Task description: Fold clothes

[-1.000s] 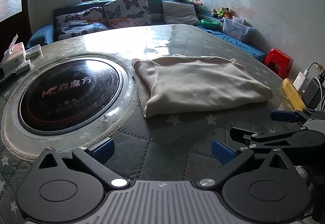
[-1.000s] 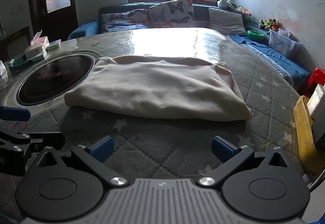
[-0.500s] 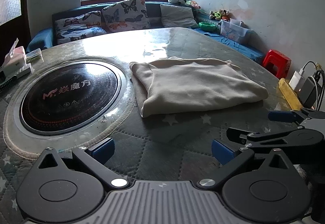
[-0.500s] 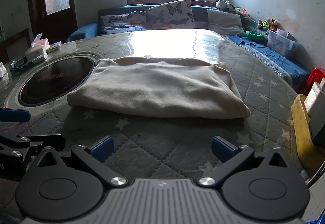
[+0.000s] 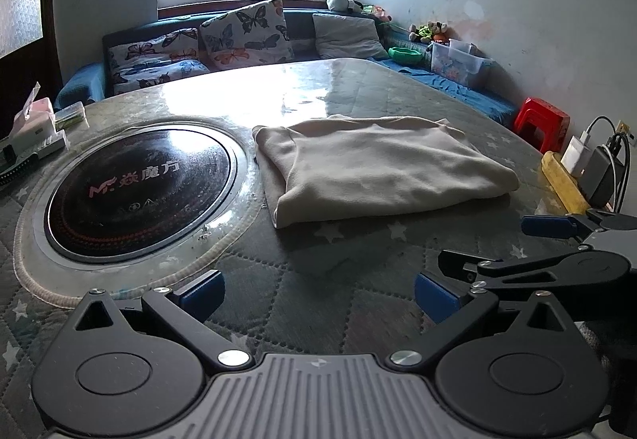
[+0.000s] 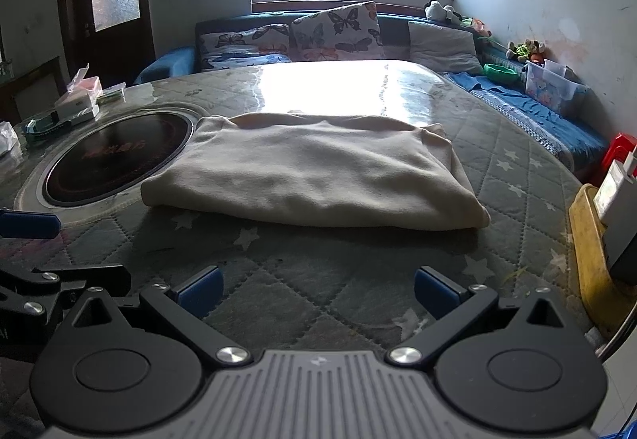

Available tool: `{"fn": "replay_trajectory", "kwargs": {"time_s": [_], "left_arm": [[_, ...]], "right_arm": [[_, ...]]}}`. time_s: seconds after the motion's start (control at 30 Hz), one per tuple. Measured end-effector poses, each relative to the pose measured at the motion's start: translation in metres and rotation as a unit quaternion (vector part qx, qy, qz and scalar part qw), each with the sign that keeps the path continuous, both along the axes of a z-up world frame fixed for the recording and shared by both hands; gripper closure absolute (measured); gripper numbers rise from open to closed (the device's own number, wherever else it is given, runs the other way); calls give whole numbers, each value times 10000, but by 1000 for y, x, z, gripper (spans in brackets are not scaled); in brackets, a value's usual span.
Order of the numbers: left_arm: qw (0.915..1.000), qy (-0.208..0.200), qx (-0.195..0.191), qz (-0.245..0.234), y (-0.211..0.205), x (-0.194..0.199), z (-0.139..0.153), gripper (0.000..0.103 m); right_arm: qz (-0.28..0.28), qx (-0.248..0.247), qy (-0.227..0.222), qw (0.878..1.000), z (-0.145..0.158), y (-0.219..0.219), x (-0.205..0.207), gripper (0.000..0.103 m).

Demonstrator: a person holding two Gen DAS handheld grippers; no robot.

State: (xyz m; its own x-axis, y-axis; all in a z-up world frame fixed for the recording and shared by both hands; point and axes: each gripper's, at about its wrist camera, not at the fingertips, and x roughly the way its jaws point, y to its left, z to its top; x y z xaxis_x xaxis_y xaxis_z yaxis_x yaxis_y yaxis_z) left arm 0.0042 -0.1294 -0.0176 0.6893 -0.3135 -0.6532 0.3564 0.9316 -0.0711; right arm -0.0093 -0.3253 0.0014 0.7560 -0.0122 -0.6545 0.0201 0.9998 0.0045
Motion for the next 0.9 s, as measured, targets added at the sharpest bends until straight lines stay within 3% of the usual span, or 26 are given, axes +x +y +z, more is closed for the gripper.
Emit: {"fn": "replay_trajectory", "kwargs": {"time_s": [0.9], "left_arm": [[9999, -143, 30, 1, -3, -13, 4, 0]], "right_arm": [[-11, 34, -148, 9999, 6, 2, -12, 0]]}}
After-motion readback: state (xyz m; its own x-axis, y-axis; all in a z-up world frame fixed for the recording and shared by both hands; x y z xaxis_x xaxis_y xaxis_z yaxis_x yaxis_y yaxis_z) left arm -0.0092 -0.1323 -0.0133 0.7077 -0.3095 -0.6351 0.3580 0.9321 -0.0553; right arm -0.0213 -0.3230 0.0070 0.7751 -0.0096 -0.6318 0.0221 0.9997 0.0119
